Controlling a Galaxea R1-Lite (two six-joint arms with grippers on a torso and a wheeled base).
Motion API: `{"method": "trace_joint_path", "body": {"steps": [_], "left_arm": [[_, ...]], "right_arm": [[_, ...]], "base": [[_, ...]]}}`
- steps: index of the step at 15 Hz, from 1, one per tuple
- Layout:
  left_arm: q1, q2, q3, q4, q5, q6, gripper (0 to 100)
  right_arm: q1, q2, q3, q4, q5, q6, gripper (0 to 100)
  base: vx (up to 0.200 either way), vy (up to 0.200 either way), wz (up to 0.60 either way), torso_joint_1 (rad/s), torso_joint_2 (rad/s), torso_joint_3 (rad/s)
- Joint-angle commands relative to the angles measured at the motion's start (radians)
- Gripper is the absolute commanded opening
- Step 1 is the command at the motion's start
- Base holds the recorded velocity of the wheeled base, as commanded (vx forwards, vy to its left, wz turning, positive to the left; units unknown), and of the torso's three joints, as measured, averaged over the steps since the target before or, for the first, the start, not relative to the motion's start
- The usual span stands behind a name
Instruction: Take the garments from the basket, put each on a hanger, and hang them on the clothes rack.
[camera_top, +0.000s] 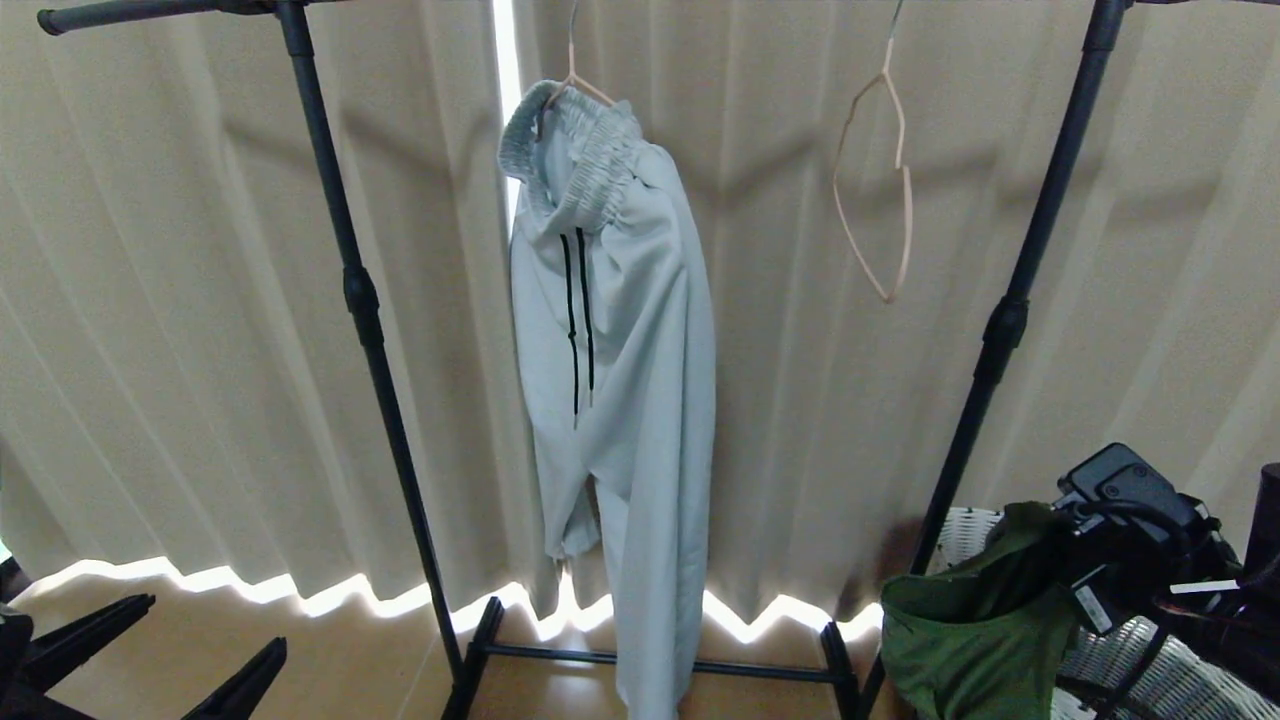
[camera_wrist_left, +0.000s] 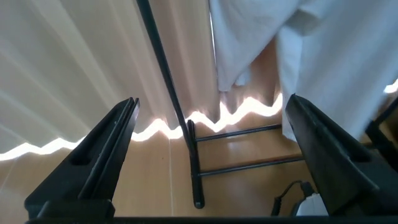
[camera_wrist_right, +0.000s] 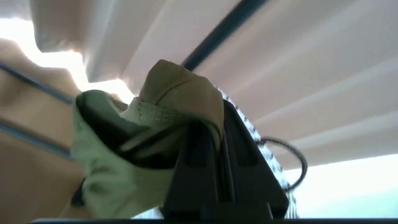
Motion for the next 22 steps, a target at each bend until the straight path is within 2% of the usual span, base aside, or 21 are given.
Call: {"method": "trace_joint_path", "body": {"steps": [1,6,9,10,12,13,15,16,18,20,22], "left_arm": [[-0.001,-0.005,-0.001,0.000,-0.001,0.000,100],[-0.004,0.001,-0.001,0.002,-0.009,0.000,100],[-0.010,0.017,-0.026,0.002,-0.219,-0.017,100],[-0.010,0.024,-0.029,0.002,-0.260,-0.017,100],[-0.013,0.050,-0.040,0.002,-0.277,-0.015,100],[-0.053,0.103,-0.054,0.002,-0.280,-0.011,100],[-0.128,0.188,-0.089,0.003,-0.277,-0.003,100],[-0.143,0.219,-0.104,0.003,-0.277,0.000,100],[-0.183,0.356,-0.179,0.002,-0.274,0.026,100],[-0.205,0.411,-0.215,-0.004,-0.277,0.057,100],[-0.335,0.460,-0.239,-0.038,-0.275,0.048,100]], "right_arm": [[0.013,-0.001,0.004,0.001,-0.001,-0.001,0],[0.027,0.007,-0.006,0.000,-0.006,-0.001,0],[0.048,0.013,-0.044,0.000,0.008,0.007,0],[0.085,0.008,-0.056,0.000,0.010,0.034,0],[0.143,0.002,-0.079,0.000,0.013,0.105,0],[0.203,0.004,-0.111,0.000,0.013,0.149,0],[0.243,0.016,-0.165,0.001,0.014,0.183,0],[0.258,0.027,-0.180,0.000,0.014,0.198,0],[0.327,0.053,-0.231,0.004,0.019,0.281,0],[0.364,0.060,-0.257,0.007,0.021,0.289,0],[0.415,0.091,-0.282,0.000,0.028,0.294,0]], "base": [[-0.200,0.000,0.00,-0.017,0.00,0.012],[-0.160,0.000,0.00,0.003,0.00,0.002],[0.000,0.000,0.00,0.000,0.00,0.000],[0.000,0.000,0.00,0.000,0.00,0.000],[0.000,0.000,0.00,0.000,0.00,0.000],[0.000,0.000,0.00,0.000,0.00,0.000],[0.000,0.000,0.00,0.000,0.00,0.000],[0.000,0.000,0.00,0.000,0.00,0.000],[0.000,0.000,0.00,0.000,0.00,0.000],[0.000,0.000,0.00,0.000,0.00,0.000],[0.000,0.000,0.00,0.000,0.00,0.000]]}}
